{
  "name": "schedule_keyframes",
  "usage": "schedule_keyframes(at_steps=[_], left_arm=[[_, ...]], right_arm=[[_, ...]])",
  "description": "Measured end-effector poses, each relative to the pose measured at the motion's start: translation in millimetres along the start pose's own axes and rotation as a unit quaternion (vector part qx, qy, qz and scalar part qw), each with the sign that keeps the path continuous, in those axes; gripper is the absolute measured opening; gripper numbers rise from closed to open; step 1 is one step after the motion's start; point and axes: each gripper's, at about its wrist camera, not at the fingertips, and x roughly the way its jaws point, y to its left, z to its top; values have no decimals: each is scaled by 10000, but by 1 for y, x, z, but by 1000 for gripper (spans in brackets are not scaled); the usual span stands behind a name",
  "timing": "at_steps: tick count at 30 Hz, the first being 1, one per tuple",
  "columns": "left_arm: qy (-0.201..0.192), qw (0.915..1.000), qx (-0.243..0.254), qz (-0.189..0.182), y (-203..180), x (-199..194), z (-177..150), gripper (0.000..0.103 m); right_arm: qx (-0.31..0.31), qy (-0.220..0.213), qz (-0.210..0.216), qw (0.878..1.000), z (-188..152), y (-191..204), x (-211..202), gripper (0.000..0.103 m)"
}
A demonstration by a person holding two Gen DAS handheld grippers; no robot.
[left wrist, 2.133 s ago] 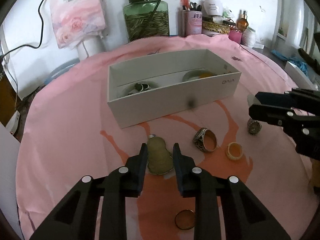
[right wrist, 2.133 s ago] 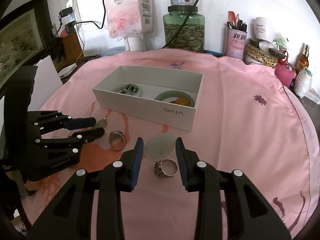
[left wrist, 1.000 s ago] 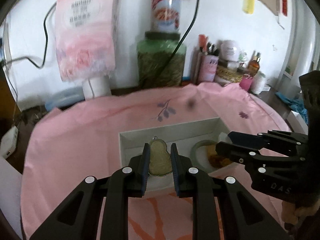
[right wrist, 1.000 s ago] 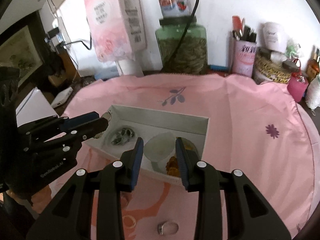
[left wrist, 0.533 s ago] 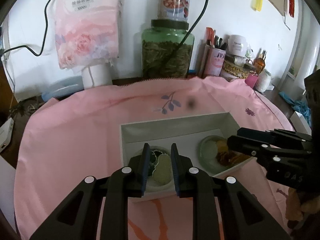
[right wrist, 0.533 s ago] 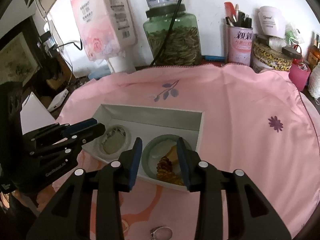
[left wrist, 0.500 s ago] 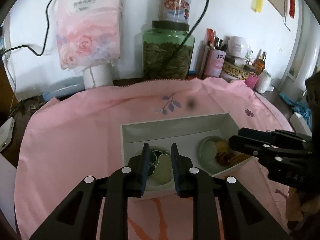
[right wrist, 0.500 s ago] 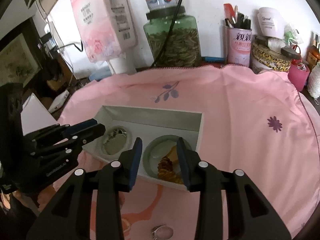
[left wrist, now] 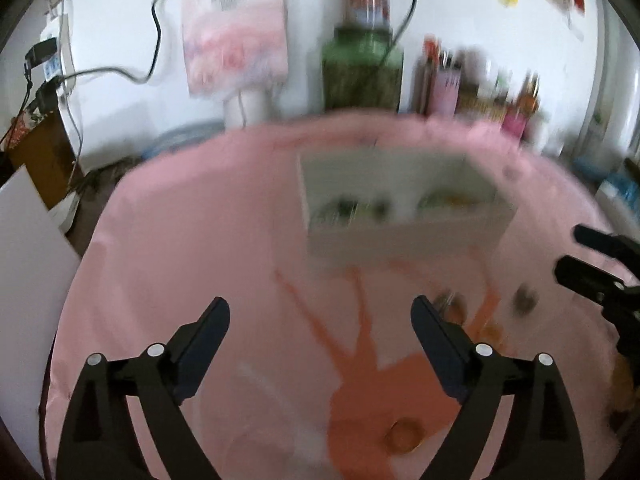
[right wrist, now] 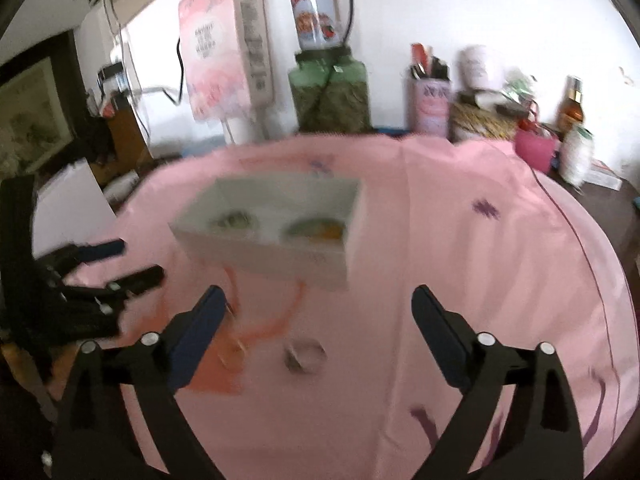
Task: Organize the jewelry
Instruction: 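Withdraw both tools and move them toward the silver rings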
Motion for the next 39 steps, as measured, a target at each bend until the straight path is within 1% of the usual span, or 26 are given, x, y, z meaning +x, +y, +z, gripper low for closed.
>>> schedule_keyframes(at_steps=[1, 2, 4, 7, 10, 14, 15, 22, 26, 28, 39], left_arm=[[77, 10000, 25, -31, -1, 3, -1, 90], [93, 9999, 18, -57, -2, 5, -1, 90], [88, 9999, 70, -120, -4, 5, -2, 90], [78, 9997, 169, -138, -8, 5, -4, 91], [209, 9992, 226, -255, -12, 9, -6, 91], [271, 9986, 347, -281, -17, 11, -8, 91], [309, 9983, 356, -341, -17, 11, -9, 91], [528, 9969, 291, -500, -16, 17, -11, 91], [666, 9957, 77, -640, -9, 22, -10, 92], [644, 9956, 12, -675, -6, 23, -9, 92], [640, 9957, 59, -674, -6, 23, -9, 93]], right_arm=[[12, 287, 85, 9996, -3, -2, 6, 90], [67, 337, 200, 9992, -4, -3, 8, 90], [159, 341, 299, 9988, -7, -5, 7, 90], [140, 306, 306, 9990, -10, -4, 5, 90], [156, 335, 316, 9988, -9, -5, 6, 90], [259, 408, 313, 9983, -7, -8, 8, 90], [278, 420, 313, 9982, -6, -8, 9, 90], [280, 532, 385, 9975, -6, -7, 13, 90], [238, 596, 422, 9970, -7, -6, 15, 90], [231, 611, 453, 9968, -7, -6, 16, 90], [247, 637, 514, 9963, -7, -6, 18, 90]])
